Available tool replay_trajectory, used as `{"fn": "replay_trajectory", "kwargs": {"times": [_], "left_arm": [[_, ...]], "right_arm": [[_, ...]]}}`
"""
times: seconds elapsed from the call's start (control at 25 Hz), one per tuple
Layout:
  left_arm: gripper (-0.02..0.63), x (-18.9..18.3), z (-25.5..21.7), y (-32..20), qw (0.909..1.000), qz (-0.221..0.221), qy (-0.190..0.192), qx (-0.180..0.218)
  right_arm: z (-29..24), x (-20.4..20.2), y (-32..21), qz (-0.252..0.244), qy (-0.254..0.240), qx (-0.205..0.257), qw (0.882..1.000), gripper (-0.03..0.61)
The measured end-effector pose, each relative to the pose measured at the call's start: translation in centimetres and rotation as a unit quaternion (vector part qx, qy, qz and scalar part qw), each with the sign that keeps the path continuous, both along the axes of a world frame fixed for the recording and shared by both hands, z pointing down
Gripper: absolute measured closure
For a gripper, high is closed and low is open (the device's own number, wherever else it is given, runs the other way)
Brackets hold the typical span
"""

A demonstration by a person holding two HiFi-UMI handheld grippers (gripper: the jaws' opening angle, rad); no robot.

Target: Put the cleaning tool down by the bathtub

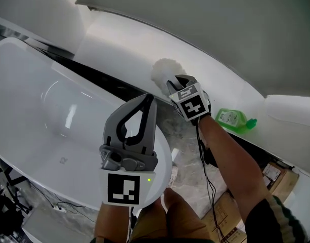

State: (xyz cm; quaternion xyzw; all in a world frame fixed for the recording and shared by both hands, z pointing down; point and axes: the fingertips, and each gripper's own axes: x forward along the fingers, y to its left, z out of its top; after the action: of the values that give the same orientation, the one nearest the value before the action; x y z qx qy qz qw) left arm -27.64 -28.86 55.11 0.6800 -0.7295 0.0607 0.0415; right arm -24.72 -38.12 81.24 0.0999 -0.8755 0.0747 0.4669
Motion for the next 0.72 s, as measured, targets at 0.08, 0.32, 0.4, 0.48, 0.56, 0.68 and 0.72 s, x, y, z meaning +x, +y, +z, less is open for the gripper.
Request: {"fn": "replay_trajectory", "kwargs": {"times": [0.08,0.32,0.4,0.48,0.56,0.68,0.72], "left_arm": [[0.607,-0.2,0.1,-0.1,1.0000,-0.002,0.001,0.000],[0.607,-0.4,0.9,0.0,0.9999,-0.006,0.007,-0.003],[0.607,-0.8,1.3,0.0,0.9999,-0.010,0.007,-0.006],[0.607,-1.2,1.5,0.2,0.9998,-0.018,0.011,-0.006],[0.607,-1.5,1.6,0.3,0.9995,-0.025,0.016,-0.006],[0.607,-1.6,1.7,0.1,0.9994,-0.029,0.018,-0.005],[0.607,-1.6,1.7,0.1,0.9994,-0.029,0.018,-0.006]], "right_arm": [[0.5,0.1,-0.6,0.006,0.002,-0.001,1.000,0.485],[1.7,0.0,-1.0,0.005,0.011,-0.017,1.000,0.485],[1.9,-0.3,-1.2,0.007,0.011,-0.020,1.000,0.485],[2.1,-0.5,-1.5,0.015,0.009,-0.023,1.000,0.483],[2.3,-0.5,-1.6,0.021,0.009,-0.028,0.999,0.483],[2.5,-0.7,-1.8,0.030,0.007,-0.036,0.999,0.485],[2.5,-0.8,-1.7,0.030,0.005,-0.037,0.999,0.485]]}}
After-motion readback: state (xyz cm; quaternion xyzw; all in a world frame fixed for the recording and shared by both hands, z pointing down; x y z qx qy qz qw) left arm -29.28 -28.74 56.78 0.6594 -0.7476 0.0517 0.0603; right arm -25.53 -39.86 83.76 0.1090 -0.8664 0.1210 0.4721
